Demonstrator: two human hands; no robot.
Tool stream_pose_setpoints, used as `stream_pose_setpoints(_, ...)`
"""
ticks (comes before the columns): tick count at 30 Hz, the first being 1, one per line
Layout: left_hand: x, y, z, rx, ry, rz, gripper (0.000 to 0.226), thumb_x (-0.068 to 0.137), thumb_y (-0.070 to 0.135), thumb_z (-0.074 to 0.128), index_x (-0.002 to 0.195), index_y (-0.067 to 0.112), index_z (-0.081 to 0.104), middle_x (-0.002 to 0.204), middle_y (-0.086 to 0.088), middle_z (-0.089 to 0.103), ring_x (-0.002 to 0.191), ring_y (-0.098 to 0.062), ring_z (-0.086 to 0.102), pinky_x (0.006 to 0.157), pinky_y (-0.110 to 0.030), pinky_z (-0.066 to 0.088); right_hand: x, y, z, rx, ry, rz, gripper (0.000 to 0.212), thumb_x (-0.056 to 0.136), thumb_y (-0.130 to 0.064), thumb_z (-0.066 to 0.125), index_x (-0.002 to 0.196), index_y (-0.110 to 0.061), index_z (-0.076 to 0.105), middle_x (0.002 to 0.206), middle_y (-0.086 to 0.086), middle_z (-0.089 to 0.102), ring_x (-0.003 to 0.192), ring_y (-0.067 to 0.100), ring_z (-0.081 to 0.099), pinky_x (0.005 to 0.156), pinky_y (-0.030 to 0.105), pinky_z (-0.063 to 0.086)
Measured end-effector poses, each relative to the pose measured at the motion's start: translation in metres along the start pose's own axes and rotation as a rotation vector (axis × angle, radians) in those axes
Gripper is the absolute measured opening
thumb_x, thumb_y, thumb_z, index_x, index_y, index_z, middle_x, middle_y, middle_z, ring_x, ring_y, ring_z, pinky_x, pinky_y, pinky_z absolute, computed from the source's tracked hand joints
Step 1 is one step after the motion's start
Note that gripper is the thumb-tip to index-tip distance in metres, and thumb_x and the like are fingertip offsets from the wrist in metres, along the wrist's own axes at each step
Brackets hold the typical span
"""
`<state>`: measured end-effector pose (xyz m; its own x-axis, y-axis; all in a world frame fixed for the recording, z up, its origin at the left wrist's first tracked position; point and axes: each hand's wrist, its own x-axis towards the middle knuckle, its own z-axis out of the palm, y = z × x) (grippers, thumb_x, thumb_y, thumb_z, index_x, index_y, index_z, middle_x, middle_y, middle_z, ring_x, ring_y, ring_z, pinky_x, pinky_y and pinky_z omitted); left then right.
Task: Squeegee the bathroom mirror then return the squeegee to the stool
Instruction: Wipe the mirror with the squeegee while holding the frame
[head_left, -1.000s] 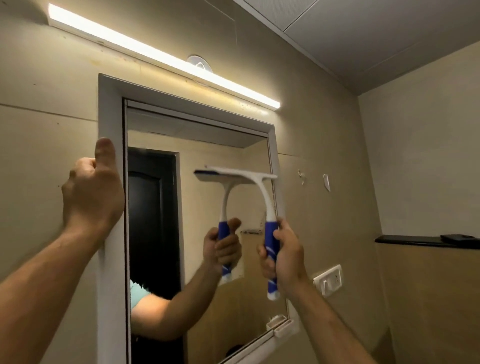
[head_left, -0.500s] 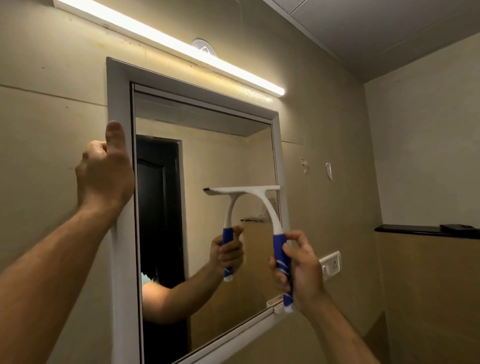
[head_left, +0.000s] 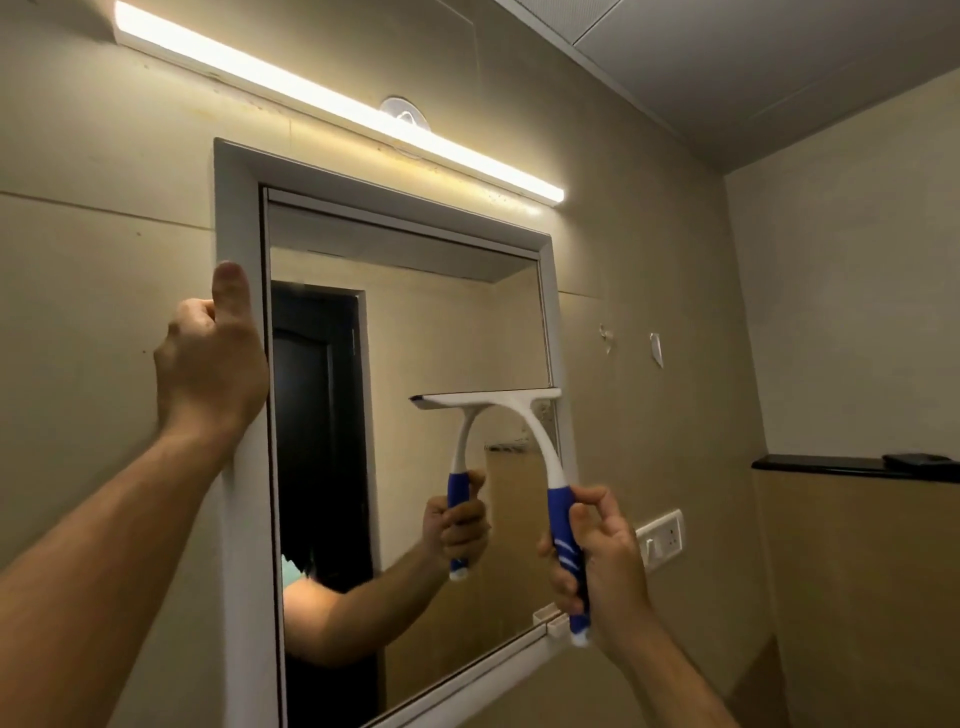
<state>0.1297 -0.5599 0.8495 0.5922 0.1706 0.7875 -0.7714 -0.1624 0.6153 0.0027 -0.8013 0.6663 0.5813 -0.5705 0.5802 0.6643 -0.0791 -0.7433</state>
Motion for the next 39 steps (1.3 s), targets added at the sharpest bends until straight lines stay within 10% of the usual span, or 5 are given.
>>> stream_pose_setpoints(9, -0.027, -0.004, -0.008, -0.022, -0.029, -0.079, 0.066, 0.096, 0.058, 0.009, 0.120, 0.009, 0.047, 0.070, 0.004, 0.036, 0.065, -0.015, 0.039, 0.076, -0.033, 0.027, 0.026, -0.050, 0.031, -0.087, -0.014, -0.146, 0.028, 0.104, -0.029, 0.033, 0.122, -0.040, 0.051, 0.076, 0.012, 0.061, 0.043, 0.017, 0.043, 0.038, 0.023, 0.037)
stream_pose_setpoints(29, -0.042, -0.008, -0.007, -0.057, -0.002, -0.102, 0.063, 0.100, 0.050, 0.012, 0.128, 0.004, 0.043, 0.094, -0.014, 0.051, 0.090, -0.025, 0.039, 0.077, -0.030, 0.024, 0.001, -0.036, 0.027, -0.136, 0.031, -0.085, 0.031, 0.104, -0.027, 0.037, 0.124, -0.039, 0.056, 0.075, 0.012, 0.063, 0.044, 0.015, 0.044, 0.039, 0.022, 0.037)
stream_pose_setpoints(33, -0.042, -0.010, -0.007, -0.045, -0.009, -0.118, 0.054, 0.099, 0.052, 0.012, 0.120, 0.015, 0.046, 0.071, 0.002, 0.034, 0.071, -0.017, 0.038, 0.064, -0.029, 0.030, -0.028, -0.006, 0.009, -0.096, 0.008, -0.009, 0.032, 0.102, -0.026, 0.038, 0.119, -0.043, 0.059, 0.078, 0.014, 0.061, 0.046, 0.017, 0.042, 0.040, 0.024, 0.036)
stream_pose_setpoints(39, -0.042, -0.012, -0.007, -0.052, 0.006, -0.105, 0.061, 0.099, 0.051, 0.013, 0.127, 0.007, 0.044, 0.097, -0.005, 0.041, 0.088, -0.017, 0.038, 0.077, -0.029, 0.027, -0.068, 0.023, -0.010, -0.073, 0.033, 0.087, 0.033, 0.100, -0.027, 0.038, 0.117, -0.043, 0.062, 0.078, 0.015, 0.061, 0.045, 0.018, 0.041, 0.040, 0.025, 0.033)
